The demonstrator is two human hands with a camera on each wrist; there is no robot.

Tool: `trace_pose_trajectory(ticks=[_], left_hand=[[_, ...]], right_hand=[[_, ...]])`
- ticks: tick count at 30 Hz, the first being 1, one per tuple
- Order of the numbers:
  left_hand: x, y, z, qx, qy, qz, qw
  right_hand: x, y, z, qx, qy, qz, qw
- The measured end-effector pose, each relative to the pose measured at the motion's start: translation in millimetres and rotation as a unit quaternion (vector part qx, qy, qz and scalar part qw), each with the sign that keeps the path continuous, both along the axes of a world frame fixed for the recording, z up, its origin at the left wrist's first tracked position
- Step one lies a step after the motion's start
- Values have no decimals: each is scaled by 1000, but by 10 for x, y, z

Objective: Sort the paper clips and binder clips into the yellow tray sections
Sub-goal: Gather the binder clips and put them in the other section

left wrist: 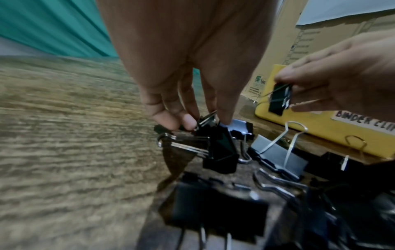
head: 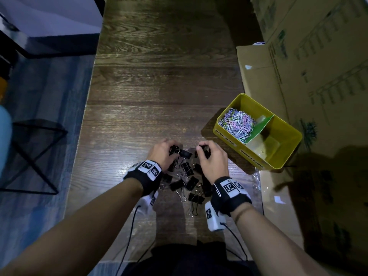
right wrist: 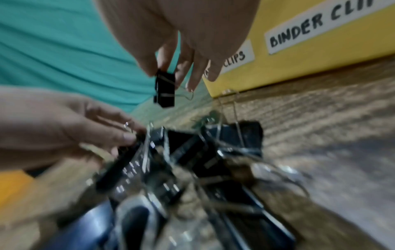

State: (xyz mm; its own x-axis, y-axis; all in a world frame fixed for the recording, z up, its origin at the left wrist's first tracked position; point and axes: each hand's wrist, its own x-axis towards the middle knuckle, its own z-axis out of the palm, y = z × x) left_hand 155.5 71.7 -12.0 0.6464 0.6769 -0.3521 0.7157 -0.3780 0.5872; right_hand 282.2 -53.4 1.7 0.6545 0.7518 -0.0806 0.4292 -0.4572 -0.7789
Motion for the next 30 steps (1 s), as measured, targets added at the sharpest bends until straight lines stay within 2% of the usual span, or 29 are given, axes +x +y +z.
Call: trace_pose_trajectory(ticks=[3, 6, 8, 10, 12, 14, 17, 19, 21, 23, 25, 26, 28, 30], left_hand=[[21, 93, 69, -50, 19, 28, 998], [-9, 209, 193, -160, -50, 139, 976], [-60, 288, 293, -223, -99, 176, 954], [-103, 349, 367, -243, -133, 174, 945], [-123, 381, 431, -306, -182, 193, 914], [-127, 404, 500, -378, -227, 210, 873], [-147, 428, 563, -412, -245, 230, 847], [-197, 441, 558, -400, -226, 230, 858], [-267, 445, 546, -374, -175, 186, 892], [-292, 408, 554, -328, -87, 96, 936], [-256, 324, 548, -245, 17, -14, 969], [-221, 265, 518, -187, 65, -71, 978], [-160, 120, 420, -83, 144, -155, 974], [-148, 20, 277, -16, 182, -181, 967]], right_hand=[[34, 68, 49, 78, 53, -59, 994], [72, 172, 171, 117, 173, -123, 970], [97, 227, 259, 106, 218, -123, 962], [117, 276, 294, 35, 154, -50, 986], [142, 327, 258, -78, 81, 52, 992], [146, 367, 169, -187, 27, 139, 972], [118, 425, 100, -252, -40, 178, 950], [116, 506, 87, -240, -74, 172, 952], [119, 628, 85, -233, -91, 174, 952], [117, 749, 87, -238, -106, 210, 942], [115, 864, 62, -250, -130, 259, 924], [111, 918, 44, -259, -144, 280, 913], [97, 999, 10, -287, -163, 304, 894], [82, 1037, -13, -303, -172, 306, 886]])
